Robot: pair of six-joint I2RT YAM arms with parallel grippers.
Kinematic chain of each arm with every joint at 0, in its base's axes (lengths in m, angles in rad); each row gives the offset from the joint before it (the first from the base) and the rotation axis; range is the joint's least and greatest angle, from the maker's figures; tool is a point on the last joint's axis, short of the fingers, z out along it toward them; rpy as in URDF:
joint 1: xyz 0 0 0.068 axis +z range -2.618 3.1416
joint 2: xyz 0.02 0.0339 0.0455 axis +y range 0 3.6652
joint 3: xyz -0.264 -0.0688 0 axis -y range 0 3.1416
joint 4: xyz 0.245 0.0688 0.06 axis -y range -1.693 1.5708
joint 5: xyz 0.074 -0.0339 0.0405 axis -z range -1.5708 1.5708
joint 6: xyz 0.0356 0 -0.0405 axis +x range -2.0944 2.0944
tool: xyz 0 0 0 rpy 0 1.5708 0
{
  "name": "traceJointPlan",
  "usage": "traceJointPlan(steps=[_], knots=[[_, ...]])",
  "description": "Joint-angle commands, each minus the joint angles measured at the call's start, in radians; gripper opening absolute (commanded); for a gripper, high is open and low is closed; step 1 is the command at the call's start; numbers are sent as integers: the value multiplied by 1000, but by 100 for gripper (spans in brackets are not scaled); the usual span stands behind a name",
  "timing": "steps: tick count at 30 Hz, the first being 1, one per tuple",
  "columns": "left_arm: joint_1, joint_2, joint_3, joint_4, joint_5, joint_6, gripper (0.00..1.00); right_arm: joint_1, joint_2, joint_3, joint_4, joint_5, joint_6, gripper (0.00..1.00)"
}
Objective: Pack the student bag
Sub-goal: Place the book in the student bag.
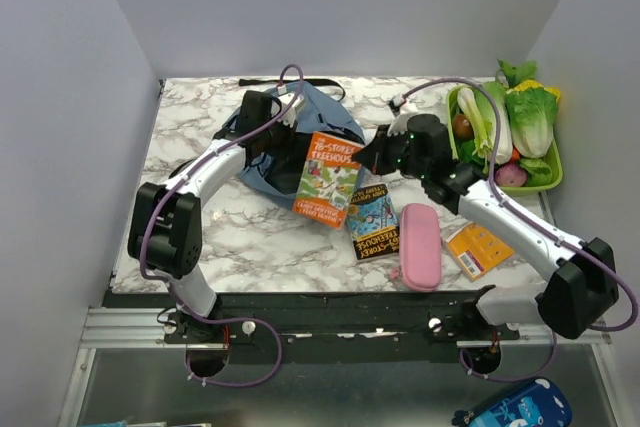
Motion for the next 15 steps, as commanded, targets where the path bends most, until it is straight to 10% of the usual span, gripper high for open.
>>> traceJointPlan(steps=[1,15], knots=[[8,-72,-36,22,40,-10,0,-145,96,55,-51,-45,139,1],[-8,-133,-67,68,116,-45,0,-196,348,60,-110,-197,292,1]])
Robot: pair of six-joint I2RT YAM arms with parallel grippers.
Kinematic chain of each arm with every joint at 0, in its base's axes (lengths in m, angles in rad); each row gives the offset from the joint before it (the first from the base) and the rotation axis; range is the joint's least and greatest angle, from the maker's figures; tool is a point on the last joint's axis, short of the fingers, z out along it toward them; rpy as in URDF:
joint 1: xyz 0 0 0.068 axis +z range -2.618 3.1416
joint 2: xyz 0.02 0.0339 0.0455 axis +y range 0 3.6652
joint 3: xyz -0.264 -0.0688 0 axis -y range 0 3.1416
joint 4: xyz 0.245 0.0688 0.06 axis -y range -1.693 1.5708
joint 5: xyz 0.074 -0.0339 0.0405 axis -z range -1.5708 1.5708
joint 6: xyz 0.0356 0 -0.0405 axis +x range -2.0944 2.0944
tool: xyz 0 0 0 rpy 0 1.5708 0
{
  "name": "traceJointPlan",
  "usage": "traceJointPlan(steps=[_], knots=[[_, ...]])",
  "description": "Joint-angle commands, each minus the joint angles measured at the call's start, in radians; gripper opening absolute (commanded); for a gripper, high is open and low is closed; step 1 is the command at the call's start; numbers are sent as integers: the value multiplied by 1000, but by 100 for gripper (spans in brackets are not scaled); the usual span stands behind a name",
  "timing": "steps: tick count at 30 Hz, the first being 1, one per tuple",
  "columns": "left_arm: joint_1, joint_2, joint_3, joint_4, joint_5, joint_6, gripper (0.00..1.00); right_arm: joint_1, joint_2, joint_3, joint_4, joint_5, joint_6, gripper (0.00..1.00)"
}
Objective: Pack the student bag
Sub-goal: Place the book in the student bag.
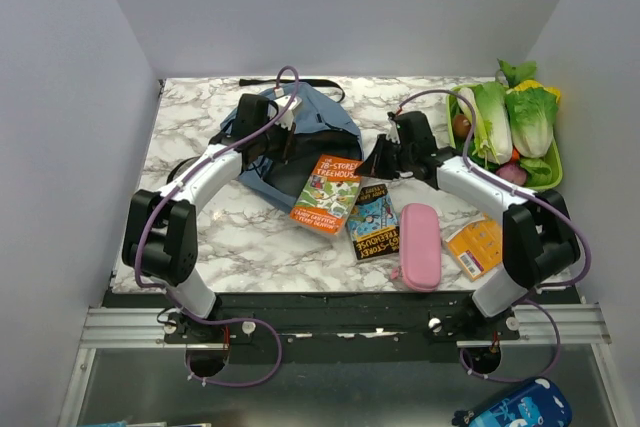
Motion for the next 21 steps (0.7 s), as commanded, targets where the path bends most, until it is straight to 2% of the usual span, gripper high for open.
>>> traceJointPlan(steps=[1,4,8,11,17,21], knots=[[-11,-76,0,47,96,-20,0,4,57,20,11,-59,83,1],[-13,-103,-21,57,170,-20,0,4,172,76,16,-87,129,1],[-14,-134,-64,55,297,-2,0,1,303,237,19,-121,165,1],[-22,-134,-75,39,348,29,0,-10,327,236,132,-96,230,1],[-25,-125,-87,1,354,62,0,-27,294,138,407,76,369,1],[-25,-123,-90,-2,353,58,0,-25,310,141,456,248,484,1]])
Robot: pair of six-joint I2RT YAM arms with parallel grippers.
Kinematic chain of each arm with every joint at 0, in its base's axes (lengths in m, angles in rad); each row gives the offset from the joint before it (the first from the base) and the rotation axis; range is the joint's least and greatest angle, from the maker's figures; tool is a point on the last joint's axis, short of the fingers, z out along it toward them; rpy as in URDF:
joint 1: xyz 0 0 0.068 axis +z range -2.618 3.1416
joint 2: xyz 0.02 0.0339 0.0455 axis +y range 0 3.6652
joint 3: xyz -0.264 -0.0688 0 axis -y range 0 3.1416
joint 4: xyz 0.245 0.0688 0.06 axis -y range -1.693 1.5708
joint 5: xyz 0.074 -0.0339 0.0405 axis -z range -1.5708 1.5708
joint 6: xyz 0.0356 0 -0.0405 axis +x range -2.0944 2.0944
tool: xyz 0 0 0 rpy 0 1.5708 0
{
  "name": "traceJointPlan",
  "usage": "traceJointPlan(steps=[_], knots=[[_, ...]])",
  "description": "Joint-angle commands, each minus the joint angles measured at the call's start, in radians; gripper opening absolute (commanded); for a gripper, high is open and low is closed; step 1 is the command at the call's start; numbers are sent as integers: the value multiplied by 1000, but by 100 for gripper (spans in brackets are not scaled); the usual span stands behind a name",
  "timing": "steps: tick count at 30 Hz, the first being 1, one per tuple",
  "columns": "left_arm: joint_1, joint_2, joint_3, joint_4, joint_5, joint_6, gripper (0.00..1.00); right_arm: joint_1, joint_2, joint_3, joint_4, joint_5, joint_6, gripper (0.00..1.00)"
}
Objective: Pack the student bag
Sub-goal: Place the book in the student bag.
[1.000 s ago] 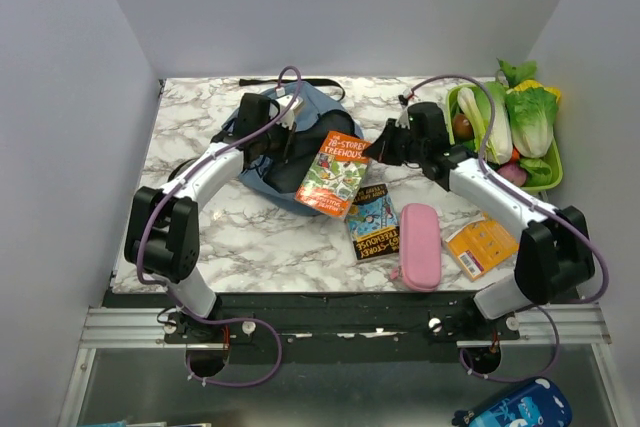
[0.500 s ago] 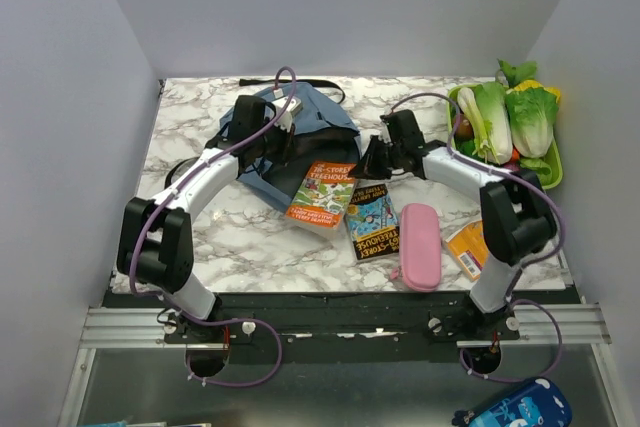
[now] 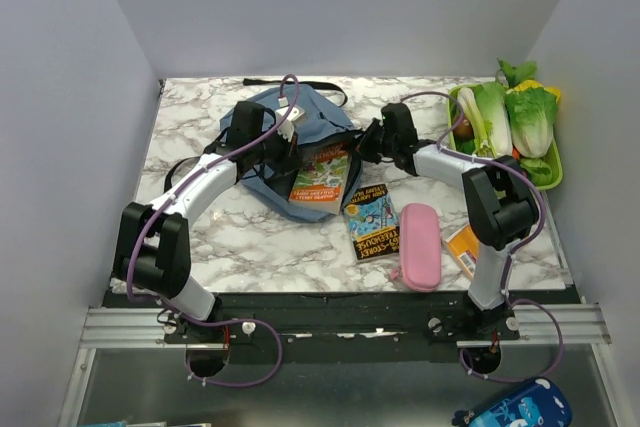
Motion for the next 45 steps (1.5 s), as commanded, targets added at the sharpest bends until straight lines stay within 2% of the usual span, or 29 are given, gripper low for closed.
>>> traceJointPlan(steps=[1,4,8,14,15,17,18,21,25,26,29,30,32,33,34,40,45], knots=[[-20,-34,-5,-1,117,-1,0,-8,-9,-10,212,239,182,1],[-20,-41,-13,0,109,-10,0,-4,-2,-21,272,317,237,1],[-20,-38,-28,13,97,-27,0,37,0,54,162,439,273,1],[-20,-31,-48,56,63,-77,0,97,17,100,25,352,218,1],[-20,-31,-49,62,56,-77,0,104,14,95,-2,309,183,19],[-20,-29,-48,66,49,-79,0,112,-10,53,-71,278,156,42],[-20,-26,-46,65,48,-79,0,112,-33,25,-72,285,130,58],[-20,-17,-39,54,42,-79,0,108,-118,-63,-97,288,39,71],[-20,-11,-36,49,31,-74,0,108,-213,-115,-98,224,-72,73],[-20,-12,-34,48,28,-74,0,109,-230,-160,-84,210,-86,72],[-20,-5,-30,46,26,-76,0,115,-255,-207,23,117,-149,59],[-20,-2,-27,43,25,-76,0,123,-250,-204,19,114,-181,50],[-20,-3,-25,46,25,-76,0,149,-232,-196,14,106,-213,37],[-20,-2,-23,45,25,-76,0,157,-224,-190,10,110,-242,25],[-20,0,-22,45,25,-76,0,167,-213,-164,-13,115,-256,20],[-20,12,-2,36,29,-73,0,210,-124,-101,-71,120,-318,4],[-20,6,4,37,25,-65,0,239,-101,-116,-147,158,-344,1]])
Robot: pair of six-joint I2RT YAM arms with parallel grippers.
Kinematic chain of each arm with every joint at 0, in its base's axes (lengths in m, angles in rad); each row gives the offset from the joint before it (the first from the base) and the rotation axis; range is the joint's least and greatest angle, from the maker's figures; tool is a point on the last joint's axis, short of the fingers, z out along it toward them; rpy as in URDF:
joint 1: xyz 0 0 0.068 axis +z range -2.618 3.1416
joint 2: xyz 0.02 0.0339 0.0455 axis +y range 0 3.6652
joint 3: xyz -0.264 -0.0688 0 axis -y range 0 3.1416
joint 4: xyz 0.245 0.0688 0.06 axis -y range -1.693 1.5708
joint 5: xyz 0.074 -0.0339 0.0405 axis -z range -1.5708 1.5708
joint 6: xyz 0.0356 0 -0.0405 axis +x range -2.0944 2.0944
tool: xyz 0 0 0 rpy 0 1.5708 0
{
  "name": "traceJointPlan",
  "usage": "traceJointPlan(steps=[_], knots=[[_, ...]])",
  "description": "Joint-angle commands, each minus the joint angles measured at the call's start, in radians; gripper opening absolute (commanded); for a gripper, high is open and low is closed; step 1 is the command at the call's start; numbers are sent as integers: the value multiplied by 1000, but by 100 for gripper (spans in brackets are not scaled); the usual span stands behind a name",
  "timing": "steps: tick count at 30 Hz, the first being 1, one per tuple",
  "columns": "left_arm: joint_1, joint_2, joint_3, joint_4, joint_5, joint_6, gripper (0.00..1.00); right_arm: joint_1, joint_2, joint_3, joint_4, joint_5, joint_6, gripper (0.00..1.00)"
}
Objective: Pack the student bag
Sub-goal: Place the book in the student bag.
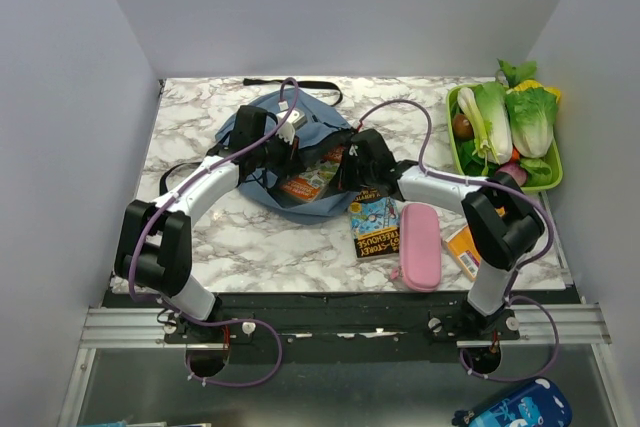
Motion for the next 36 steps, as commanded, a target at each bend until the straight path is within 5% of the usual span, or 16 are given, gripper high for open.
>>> traceJointPlan(steps=[1,8,17,21,27,36], knots=[[-11,-8,39,9,24,-2,0,22,20,3,-100,32,-55,1],[-11,-11,32,22,25,-12,0,50,81,9,-50,-8,-36,1],[-11,-18,26,48,10,-18,0,116,229,291,-57,-25,49,1],[-11,-20,20,45,8,-15,0,118,204,254,-24,-8,40,24],[-10,-25,8,38,1,2,0,111,-58,37,-19,154,-5,66],[-3,-25,16,31,-9,7,0,119,-284,-143,-206,353,-108,92]])
